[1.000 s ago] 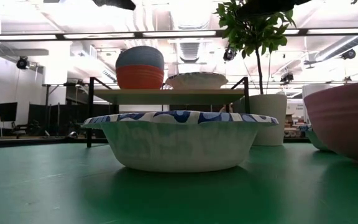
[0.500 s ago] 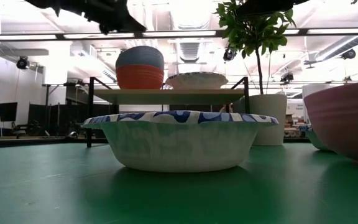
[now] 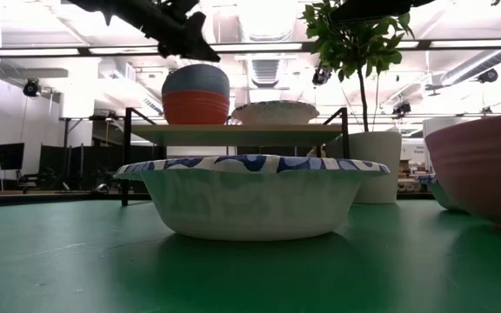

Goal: Place and stack bowls onto a shelf
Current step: Stack the blue bowl on top of the orange bowl on the shelf

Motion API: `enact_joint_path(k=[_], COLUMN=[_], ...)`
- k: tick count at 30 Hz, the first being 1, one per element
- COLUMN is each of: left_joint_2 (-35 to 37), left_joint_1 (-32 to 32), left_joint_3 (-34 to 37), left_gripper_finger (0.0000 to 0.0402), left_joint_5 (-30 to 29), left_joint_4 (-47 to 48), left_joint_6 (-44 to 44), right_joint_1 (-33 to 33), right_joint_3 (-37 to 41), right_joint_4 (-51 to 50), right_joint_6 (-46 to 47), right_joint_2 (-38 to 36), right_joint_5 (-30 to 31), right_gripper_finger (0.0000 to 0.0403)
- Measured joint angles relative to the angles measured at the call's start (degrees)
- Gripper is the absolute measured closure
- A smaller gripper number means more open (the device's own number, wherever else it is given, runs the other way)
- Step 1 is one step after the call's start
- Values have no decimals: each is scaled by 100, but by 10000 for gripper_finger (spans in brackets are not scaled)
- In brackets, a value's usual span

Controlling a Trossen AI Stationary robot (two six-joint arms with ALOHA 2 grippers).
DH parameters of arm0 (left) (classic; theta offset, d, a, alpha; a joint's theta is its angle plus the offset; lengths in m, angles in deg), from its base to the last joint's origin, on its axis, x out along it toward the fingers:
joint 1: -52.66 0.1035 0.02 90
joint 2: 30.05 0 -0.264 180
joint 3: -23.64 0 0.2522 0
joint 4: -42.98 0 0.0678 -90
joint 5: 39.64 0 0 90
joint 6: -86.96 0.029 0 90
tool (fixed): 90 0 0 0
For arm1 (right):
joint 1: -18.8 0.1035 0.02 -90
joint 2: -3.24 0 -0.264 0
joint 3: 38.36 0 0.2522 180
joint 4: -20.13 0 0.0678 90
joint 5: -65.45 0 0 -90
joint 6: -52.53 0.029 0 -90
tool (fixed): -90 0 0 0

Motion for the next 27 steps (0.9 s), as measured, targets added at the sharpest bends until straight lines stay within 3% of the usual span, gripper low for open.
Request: enact_joint_path(k=[10, 27], left_joint_2=[-47, 84], left_joint_1=[-4, -122], left_joint_3=[7, 7], left_gripper_finger=[402, 401], left_joint_5=[375, 416], left_joint_4=[431, 991], left_joint_6=[-296, -492], right_joint_1=[0, 0], right_joint_3=[2, 4], right_joint_4=[-2, 0], right_joint_6=[-35, -35], right_joint_2=[0, 0], right_joint_5=[2, 1], right_gripper_finger=[335, 335])
